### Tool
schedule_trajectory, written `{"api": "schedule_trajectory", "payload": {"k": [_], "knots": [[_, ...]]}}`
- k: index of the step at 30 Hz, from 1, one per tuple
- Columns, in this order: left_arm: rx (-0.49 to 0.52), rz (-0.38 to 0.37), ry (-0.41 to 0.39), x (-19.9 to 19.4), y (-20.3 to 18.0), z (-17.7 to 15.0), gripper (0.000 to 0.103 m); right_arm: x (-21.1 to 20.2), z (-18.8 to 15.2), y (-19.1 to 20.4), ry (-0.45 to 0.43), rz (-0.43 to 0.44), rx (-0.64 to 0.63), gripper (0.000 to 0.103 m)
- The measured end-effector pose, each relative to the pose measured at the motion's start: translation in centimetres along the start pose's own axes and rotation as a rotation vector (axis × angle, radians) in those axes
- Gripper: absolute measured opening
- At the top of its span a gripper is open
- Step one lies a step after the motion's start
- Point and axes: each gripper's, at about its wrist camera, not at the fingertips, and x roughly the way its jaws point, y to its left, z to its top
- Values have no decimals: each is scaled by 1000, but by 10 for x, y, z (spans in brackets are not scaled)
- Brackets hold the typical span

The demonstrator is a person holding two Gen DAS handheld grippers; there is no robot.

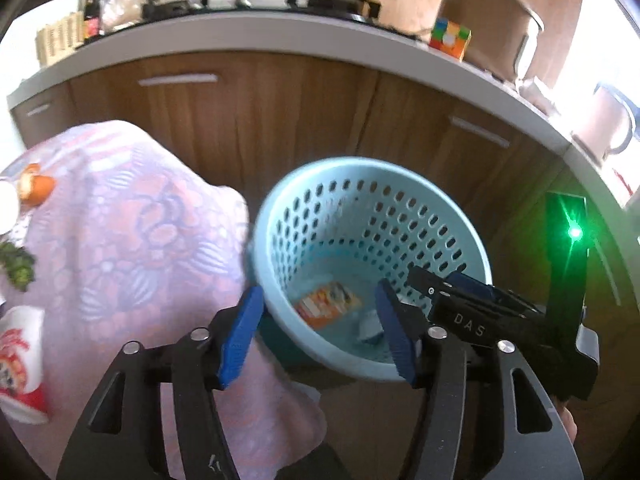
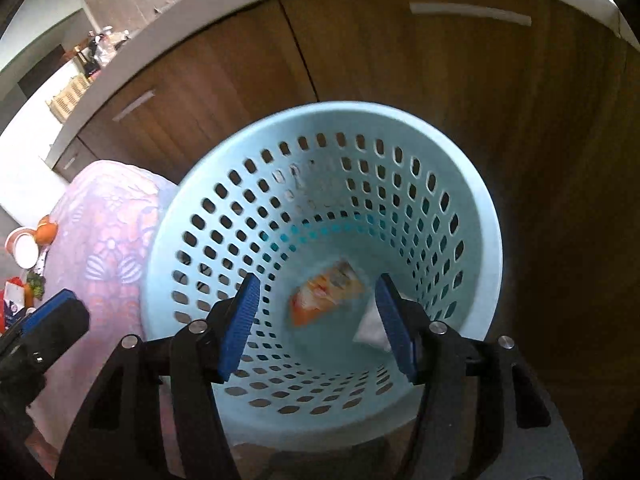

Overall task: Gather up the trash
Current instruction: 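Carry both items over the blue basket and open both tools to drop them, then move both tools back to the table, left tool toward another orange snack bag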

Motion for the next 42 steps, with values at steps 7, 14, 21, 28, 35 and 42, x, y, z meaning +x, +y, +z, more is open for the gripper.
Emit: {"api": "schedule_trajectory", "payload": {"k": [7, 14, 21, 28, 35, 42], "knots": [[-49, 8, -128, -68, 28, -14, 63, -36, 2, 47, -100, 53, -103, 57], [-167, 131, -303, -171, 93, -38, 73, -70, -9, 112, -190, 172, -241, 57], [-314, 332, -382, -247, 180, -82, 75, -89, -34, 187, -218, 287, -425, 50], [-450, 338, -310, -253, 253, -119, 75, -97, -67, 249, -202, 364, -565, 37], [-490, 289, -211, -212, 270, -133, 73, -88, -101, 288, -158, 374, -668, 37], [-391, 245, -208, -193, 237, -116, 78, -77, -106, 295, -134, 347, -669, 37]]}}
